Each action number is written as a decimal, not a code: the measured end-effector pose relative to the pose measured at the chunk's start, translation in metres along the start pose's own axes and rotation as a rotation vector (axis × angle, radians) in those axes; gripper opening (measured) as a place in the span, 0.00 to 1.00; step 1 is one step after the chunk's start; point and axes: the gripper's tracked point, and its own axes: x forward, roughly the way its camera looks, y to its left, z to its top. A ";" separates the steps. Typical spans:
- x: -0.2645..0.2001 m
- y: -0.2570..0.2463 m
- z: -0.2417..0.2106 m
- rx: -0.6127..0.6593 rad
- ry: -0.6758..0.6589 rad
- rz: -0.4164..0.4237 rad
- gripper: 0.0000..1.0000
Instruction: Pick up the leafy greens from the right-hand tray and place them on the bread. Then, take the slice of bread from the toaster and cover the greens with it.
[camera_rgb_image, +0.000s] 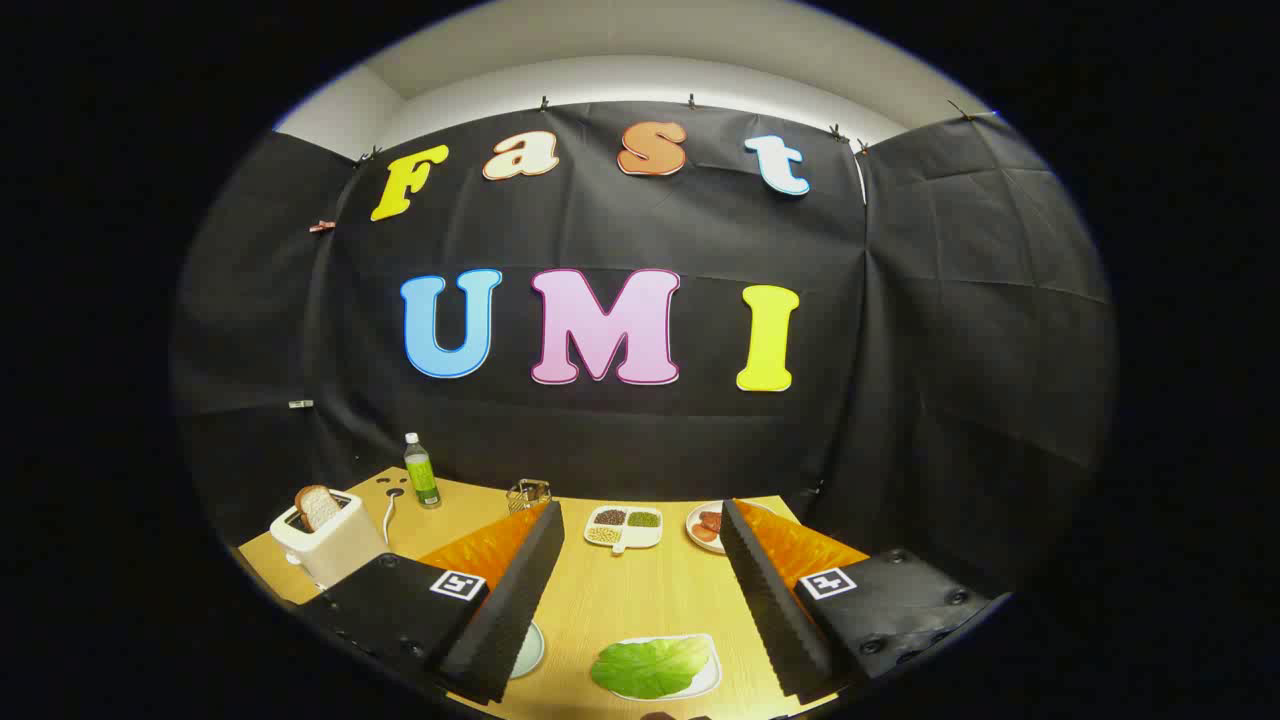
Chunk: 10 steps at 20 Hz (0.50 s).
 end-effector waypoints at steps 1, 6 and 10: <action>0.002 0.003 -0.002 0.007 0.010 -0.003 0.97; 0.005 0.015 -0.012 0.006 0.043 -0.011 0.98; 0.006 0.014 -0.014 -0.006 0.050 -0.026 0.98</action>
